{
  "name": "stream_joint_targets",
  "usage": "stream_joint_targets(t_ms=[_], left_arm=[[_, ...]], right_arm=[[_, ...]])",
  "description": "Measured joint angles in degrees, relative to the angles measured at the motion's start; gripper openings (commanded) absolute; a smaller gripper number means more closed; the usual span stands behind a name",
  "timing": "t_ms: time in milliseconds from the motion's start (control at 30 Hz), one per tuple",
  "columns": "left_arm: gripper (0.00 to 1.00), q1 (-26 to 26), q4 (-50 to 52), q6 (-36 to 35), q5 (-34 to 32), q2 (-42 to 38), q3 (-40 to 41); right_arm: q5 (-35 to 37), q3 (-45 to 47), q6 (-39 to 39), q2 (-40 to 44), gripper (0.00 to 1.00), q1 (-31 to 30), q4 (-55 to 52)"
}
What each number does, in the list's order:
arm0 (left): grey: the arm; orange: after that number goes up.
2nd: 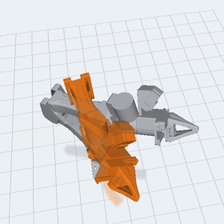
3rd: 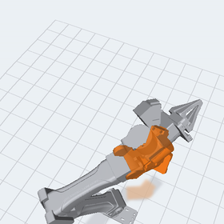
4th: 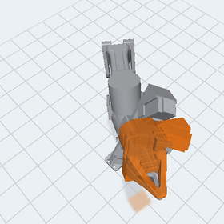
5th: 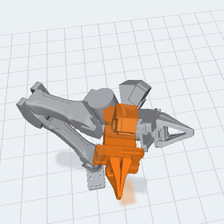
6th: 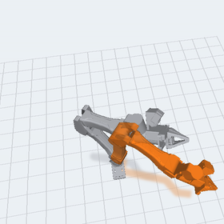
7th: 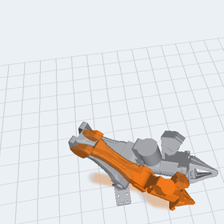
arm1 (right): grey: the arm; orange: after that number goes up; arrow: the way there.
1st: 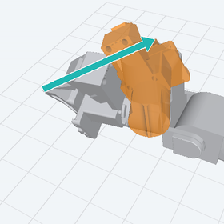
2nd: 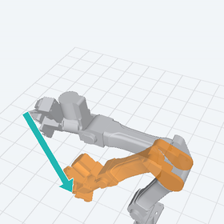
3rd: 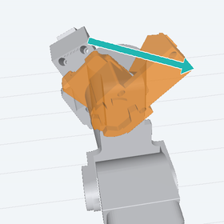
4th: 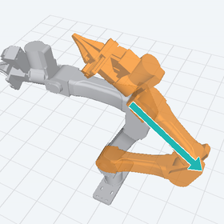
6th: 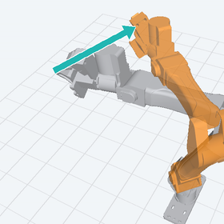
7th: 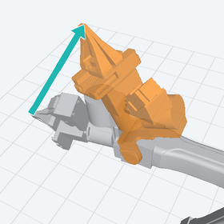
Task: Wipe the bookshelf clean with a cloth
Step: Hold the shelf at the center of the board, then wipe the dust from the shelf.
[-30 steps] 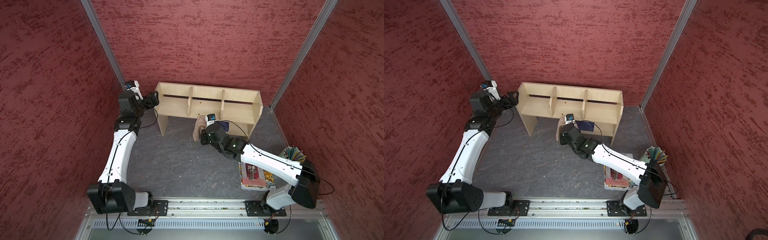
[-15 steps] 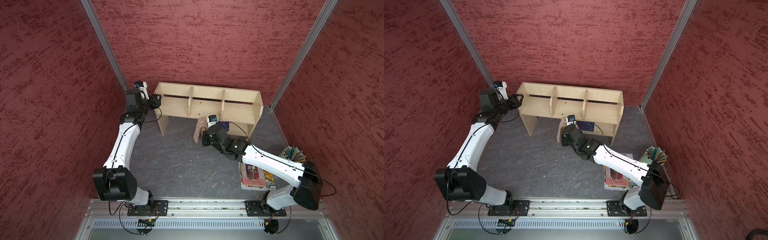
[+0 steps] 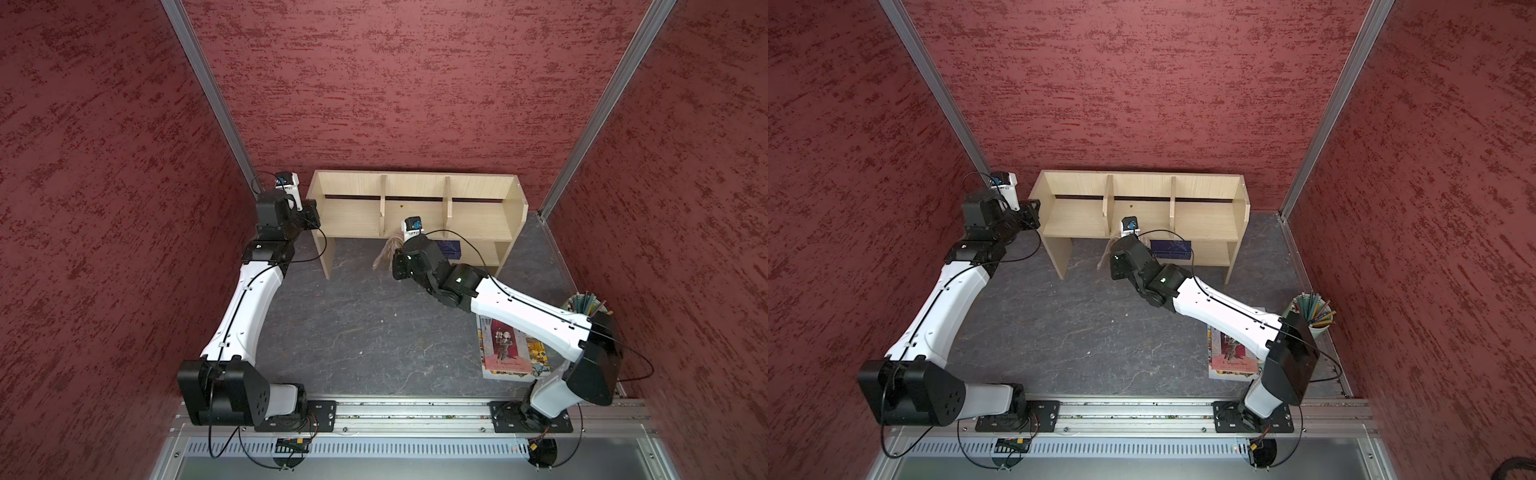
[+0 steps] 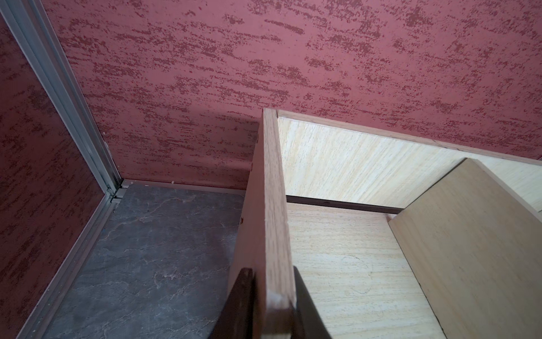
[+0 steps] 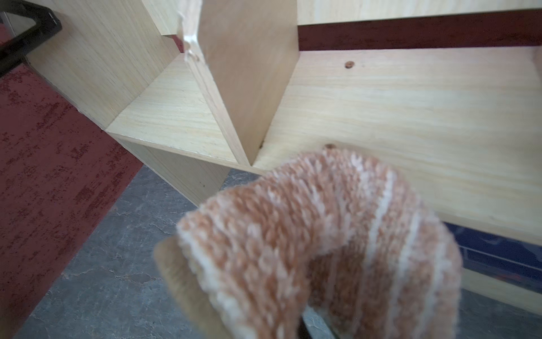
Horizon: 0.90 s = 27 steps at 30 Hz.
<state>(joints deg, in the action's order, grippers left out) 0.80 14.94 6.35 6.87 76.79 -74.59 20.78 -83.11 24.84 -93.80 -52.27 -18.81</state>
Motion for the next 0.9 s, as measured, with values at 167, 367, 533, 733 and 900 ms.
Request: stream_joint_targets(t_ms=[167, 367, 533, 733, 900], left_arm=[[0.00, 0.79, -0.09, -0.55, -1.46, -0.63, 0.59], [0.00, 1.90, -0.63, -0.72, -3.37, -2.27, 2.21], [0.00, 2.49, -0.68, -0.68, -3.85, -3.80, 3.58], [0.00, 2.40, -1.92, -0.63, -4.00, -4.15, 4.48], [0.00, 1.81, -2.78, -0.15, -3.87, -4.46, 5.20]], right_arm=[[-4.63, -8.68, -0.28, -9.51, 0.00, -1.29, 1.01], [-8.92, -23.45, -1.11, -21.33, 0.00, -5.33, 1.46], [-10.80, -33.66, -1.05, -28.68, 0.00, -7.28, 1.44], [-7.30, -26.99, -1.29, -25.29, 0.00, -7.15, 1.42], [-2.69, -7.50, -0.57, -11.39, 0.00, -3.63, 0.04]])
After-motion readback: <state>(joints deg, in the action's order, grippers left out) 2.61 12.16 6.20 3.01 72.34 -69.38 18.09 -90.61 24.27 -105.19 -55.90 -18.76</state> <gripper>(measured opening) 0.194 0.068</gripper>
